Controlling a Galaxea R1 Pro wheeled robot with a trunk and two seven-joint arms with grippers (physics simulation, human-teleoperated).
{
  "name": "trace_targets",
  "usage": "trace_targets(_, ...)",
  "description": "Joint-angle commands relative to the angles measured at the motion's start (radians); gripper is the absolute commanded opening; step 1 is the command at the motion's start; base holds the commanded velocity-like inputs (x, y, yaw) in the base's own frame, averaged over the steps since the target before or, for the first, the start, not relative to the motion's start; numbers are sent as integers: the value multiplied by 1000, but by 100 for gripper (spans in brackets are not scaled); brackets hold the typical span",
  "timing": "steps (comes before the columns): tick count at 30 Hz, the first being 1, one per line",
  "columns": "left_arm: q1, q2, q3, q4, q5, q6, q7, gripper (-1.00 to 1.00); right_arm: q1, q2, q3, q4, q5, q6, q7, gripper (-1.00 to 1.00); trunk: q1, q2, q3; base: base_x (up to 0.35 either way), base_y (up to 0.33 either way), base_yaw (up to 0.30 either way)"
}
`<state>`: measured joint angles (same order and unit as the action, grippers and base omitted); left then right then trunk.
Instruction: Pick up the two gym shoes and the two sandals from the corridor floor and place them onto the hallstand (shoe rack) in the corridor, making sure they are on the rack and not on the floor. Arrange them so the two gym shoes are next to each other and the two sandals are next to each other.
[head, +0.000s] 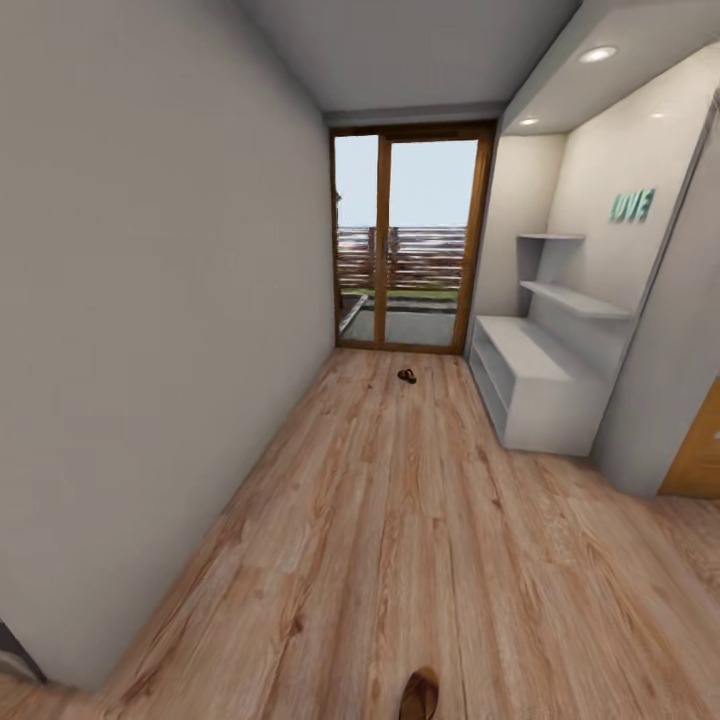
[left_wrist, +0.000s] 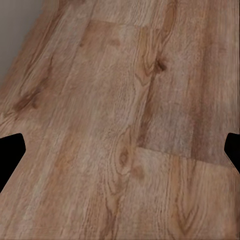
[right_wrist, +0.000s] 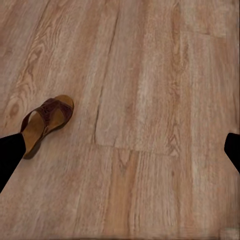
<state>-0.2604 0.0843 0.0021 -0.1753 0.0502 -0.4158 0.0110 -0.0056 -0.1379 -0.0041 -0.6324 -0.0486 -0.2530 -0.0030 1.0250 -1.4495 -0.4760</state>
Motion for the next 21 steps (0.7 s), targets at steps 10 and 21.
trace_targets(10,0,0,-1,0,5,-3,0,100,-1,0,1,0,-5,-3,0,100,0,0,-1,3,0,-279)
trace_targets(21,0,0,-1,0,4,-3,0,100,-1,0,1,0,-5,-3,0,100,0,0,-2,0,0,-278)
